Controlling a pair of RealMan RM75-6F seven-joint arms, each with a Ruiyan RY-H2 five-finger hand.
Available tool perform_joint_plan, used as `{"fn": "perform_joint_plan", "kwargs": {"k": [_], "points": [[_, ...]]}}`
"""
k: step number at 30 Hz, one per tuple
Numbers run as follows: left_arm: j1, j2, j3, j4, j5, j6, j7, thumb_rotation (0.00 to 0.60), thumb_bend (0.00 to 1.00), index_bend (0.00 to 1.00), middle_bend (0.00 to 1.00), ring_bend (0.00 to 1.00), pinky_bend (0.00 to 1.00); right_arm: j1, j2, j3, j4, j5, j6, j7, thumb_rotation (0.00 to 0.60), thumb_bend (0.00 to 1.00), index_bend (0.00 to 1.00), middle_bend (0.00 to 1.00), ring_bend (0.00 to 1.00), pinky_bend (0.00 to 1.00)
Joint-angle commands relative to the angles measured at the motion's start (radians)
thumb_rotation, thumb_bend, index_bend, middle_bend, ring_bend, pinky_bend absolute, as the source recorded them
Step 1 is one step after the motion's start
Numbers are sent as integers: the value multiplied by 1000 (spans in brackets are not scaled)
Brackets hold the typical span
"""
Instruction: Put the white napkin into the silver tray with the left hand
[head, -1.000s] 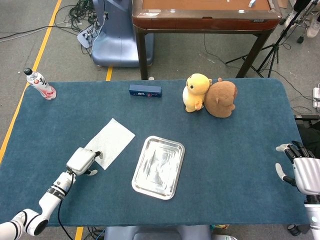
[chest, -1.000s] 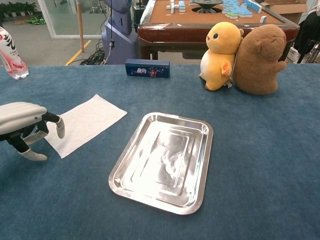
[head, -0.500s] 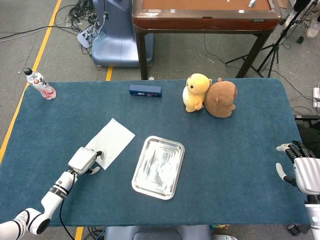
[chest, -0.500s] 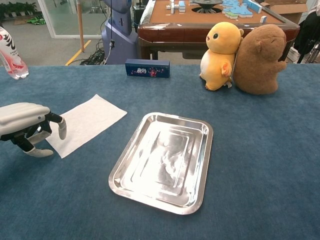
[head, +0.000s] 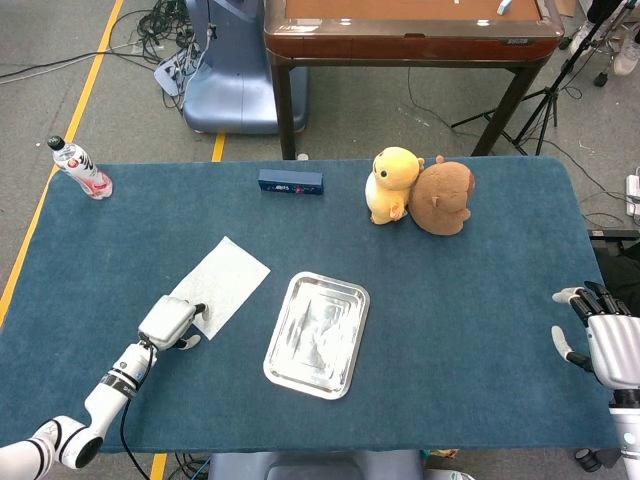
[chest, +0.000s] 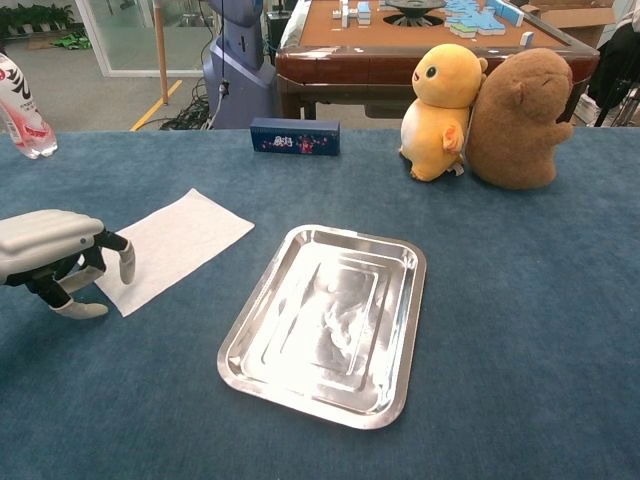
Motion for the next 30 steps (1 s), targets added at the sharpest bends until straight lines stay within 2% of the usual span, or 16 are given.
{"fn": "perform_joint_plan", "kwargs": {"k": [1, 30], "points": [[-1, -2, 1, 2, -2, -2, 2, 600, 240, 461, 892, 591, 626, 0, 0, 0, -1, 0, 1, 0, 600, 393, 332, 313, 158, 296], [-7, -18, 5, 13, -16, -14, 11, 600, 246, 464, 892, 591, 626, -1, 3, 1, -3, 1, 1, 1, 600, 392, 332, 313, 158, 296]]}}
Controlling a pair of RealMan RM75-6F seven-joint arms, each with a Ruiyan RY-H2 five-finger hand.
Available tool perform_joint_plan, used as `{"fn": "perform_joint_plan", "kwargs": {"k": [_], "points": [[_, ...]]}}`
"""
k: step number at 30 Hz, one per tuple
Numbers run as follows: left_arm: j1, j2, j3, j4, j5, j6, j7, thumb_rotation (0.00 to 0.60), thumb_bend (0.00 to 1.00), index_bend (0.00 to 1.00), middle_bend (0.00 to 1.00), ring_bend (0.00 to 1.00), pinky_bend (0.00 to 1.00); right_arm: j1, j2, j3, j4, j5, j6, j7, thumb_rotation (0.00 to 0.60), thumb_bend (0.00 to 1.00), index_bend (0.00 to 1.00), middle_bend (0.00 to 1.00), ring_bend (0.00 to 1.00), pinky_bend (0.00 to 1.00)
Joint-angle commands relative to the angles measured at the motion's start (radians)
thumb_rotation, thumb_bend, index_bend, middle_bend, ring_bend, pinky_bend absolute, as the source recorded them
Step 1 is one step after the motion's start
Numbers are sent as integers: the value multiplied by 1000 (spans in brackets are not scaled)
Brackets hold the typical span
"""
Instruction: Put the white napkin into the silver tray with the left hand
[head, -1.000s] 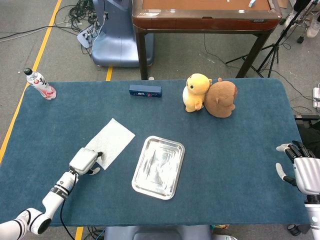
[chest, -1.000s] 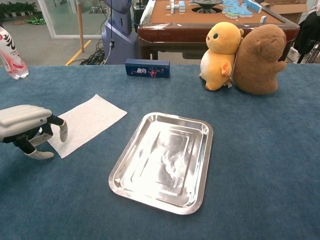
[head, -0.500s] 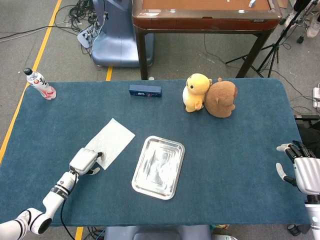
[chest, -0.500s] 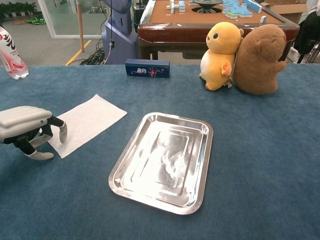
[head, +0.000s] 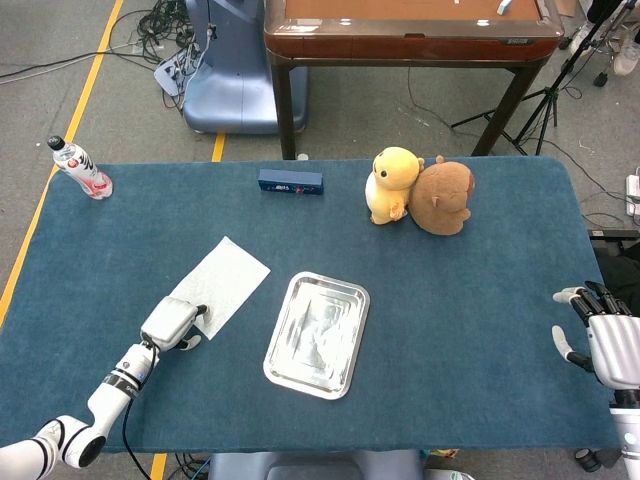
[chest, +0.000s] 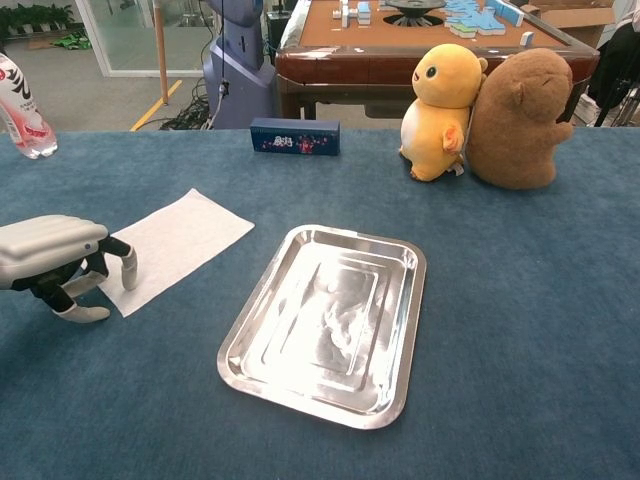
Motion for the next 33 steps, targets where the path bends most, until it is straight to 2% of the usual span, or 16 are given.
{"fn": "perform_joint_plan", "kwargs": {"k": [1, 33], "points": [[-1, -4, 0, 4, 0, 0, -1, 600, 246, 464, 892, 591, 626, 0, 1, 0, 0, 1, -1, 1, 600, 392, 332, 313, 158, 296], [1, -29, -4, 27, -20, -8, -12, 600, 312, 536, 899, 595, 628, -1, 4, 2, -4, 2, 1, 4, 600, 393, 333, 313, 158, 296]]}}
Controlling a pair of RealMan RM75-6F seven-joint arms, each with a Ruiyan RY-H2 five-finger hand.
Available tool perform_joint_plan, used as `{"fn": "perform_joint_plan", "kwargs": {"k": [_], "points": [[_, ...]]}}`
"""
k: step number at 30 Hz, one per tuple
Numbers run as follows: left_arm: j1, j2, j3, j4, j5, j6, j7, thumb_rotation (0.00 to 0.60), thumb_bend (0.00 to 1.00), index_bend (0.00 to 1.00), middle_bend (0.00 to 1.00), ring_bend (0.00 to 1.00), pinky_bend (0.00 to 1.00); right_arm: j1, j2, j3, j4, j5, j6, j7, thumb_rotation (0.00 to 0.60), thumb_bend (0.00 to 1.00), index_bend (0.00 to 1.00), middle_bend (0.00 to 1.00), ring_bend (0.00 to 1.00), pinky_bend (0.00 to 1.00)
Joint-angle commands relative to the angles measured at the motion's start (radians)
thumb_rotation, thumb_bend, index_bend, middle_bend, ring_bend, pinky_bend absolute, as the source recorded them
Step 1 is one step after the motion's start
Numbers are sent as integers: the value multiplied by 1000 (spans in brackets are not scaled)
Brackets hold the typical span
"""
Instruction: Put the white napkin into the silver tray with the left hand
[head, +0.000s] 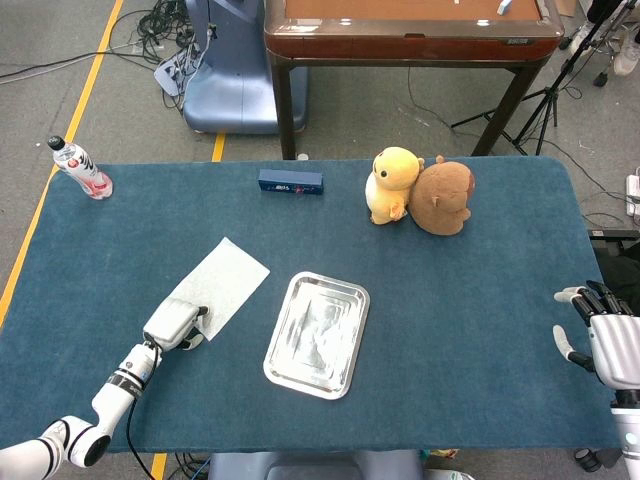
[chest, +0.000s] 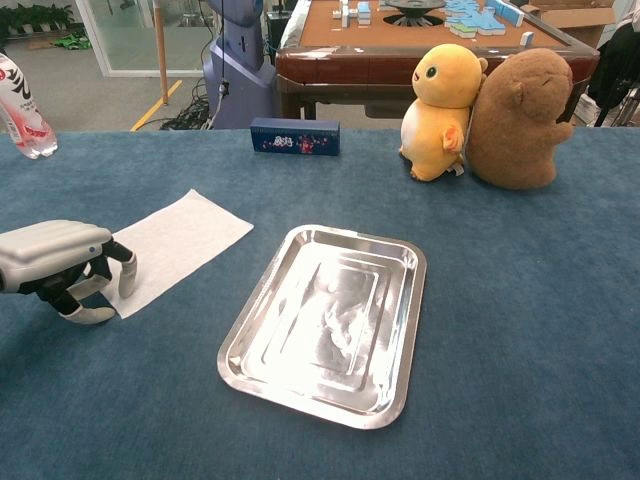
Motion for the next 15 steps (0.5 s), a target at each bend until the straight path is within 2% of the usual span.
{"fn": "perform_joint_plan", "kwargs": {"k": [1, 15], "points": [[0, -2, 0, 2, -1, -1, -2, 600, 317, 538, 899, 595, 628, 0, 0, 0, 0, 1, 0, 0, 600, 393, 332, 313, 158, 296], [5, -9, 0, 13, 8, 16, -31, 600, 329, 562, 898, 596, 628, 0, 0, 0, -1, 1, -1, -4, 600, 393, 332, 313, 158, 296]]}}
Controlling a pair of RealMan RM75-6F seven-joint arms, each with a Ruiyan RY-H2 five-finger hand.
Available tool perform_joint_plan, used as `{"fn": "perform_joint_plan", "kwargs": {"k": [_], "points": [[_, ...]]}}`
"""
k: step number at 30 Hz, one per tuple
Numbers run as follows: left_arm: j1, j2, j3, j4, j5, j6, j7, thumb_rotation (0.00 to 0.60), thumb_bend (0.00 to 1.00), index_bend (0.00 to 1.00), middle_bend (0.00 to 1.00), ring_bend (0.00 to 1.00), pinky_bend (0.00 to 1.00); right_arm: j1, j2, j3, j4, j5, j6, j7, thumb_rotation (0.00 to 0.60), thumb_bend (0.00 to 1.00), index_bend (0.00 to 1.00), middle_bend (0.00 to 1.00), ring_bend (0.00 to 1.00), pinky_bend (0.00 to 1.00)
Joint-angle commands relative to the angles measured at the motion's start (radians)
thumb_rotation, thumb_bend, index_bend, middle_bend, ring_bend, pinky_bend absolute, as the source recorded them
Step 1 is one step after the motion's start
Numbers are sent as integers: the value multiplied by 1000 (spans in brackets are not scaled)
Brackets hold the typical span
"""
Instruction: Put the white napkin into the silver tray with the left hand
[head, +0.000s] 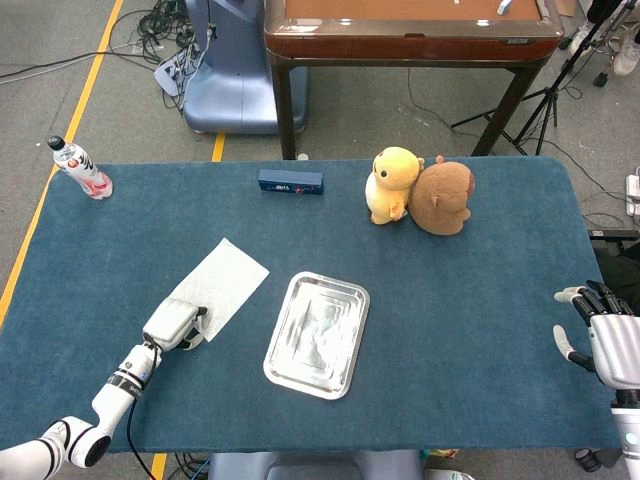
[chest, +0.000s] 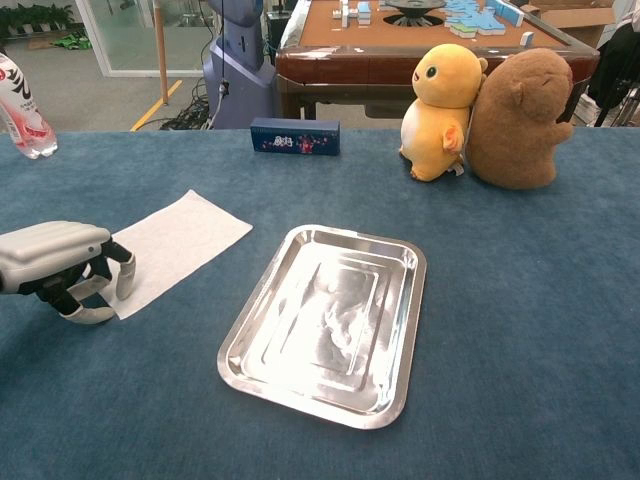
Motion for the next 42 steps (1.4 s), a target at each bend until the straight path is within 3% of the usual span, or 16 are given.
{"fn": "perform_joint_plan", "kwargs": {"k": [1, 19, 32, 42], "points": [[1, 0, 0, 1, 3, 5, -4, 600, 330, 563, 898, 596, 628, 0, 0, 0, 0, 0, 0, -1, 600, 393, 332, 313, 158, 296], [4, -8, -1, 12, 5, 9, -27, 600, 393, 563, 894, 596, 628, 0, 0, 0, -1, -1, 1, 1, 600, 393, 332, 313, 158, 296], [7, -14, -5, 20, 4, 17, -40, 600, 530, 593, 875, 596, 628, 0, 0, 0, -2, 0, -1, 0, 600, 393, 333, 313, 158, 296], [8, -17, -10, 24, 7, 30, -48, 600, 569, 593, 867, 596, 628, 1, 0, 1, -1, 1, -2, -1, 600, 393, 333, 313, 158, 296]]}}
